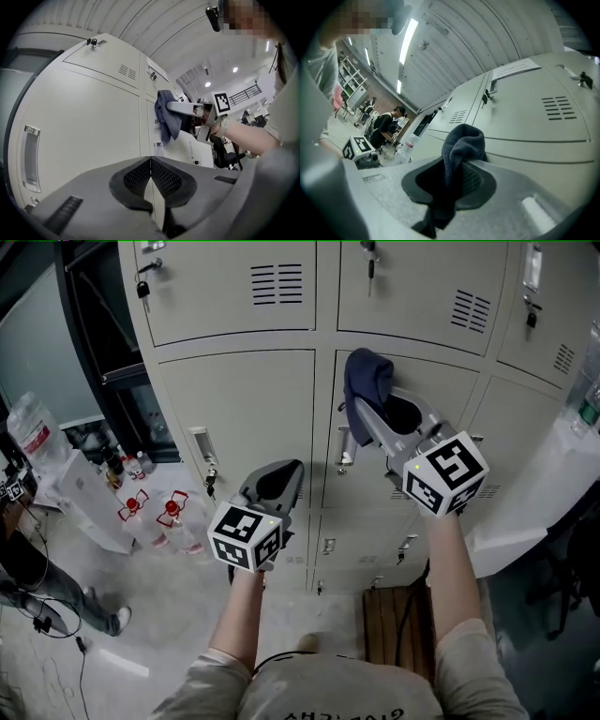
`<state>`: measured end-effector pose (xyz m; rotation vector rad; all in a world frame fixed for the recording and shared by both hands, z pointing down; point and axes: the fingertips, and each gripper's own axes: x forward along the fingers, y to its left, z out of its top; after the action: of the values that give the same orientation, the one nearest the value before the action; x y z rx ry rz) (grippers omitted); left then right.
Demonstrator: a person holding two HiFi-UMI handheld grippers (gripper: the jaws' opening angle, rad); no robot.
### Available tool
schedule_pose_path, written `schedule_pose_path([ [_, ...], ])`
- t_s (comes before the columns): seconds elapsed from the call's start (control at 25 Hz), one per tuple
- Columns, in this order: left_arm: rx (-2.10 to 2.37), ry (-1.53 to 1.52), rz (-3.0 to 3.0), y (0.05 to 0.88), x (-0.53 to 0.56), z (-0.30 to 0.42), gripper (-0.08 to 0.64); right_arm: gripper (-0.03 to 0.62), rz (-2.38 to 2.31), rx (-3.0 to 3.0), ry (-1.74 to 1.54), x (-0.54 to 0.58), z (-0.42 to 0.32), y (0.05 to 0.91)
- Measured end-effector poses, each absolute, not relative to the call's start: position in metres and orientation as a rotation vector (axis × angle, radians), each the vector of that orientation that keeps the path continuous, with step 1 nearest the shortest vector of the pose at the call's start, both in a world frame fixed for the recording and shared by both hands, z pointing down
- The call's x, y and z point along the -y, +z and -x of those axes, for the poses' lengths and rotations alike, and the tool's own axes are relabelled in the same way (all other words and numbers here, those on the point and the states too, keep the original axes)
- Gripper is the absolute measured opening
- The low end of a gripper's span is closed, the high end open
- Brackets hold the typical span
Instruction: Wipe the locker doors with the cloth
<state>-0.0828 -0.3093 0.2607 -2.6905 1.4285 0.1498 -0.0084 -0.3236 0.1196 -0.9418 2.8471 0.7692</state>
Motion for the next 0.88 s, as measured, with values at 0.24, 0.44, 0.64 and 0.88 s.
schedule_pose_path([
  [0.24,-1.41,0.162,2.714,0.263,0.322,0.083,-0.002,0.06,1.102,-2.832,1.008,0.344,0.022,0.085],
  [0.44,-1.402,0.156,2.733,0.269,0.327,0.082,-0.002,0.058,1.208,-2.823,1.022,0.356,0.031,0.099],
  [0.64,-1.43,0.165,2.734,0.276,0.331,0.089,-0.002,0.057,1.216,-2.853,0.961,0.359,0.033,0.13],
  [0.88,-1.46,0.173,2.753,0.288,0.331,0.092,-0.002,0.057,1.232,-2.897,0.868,0.362,0.026,0.178],
])
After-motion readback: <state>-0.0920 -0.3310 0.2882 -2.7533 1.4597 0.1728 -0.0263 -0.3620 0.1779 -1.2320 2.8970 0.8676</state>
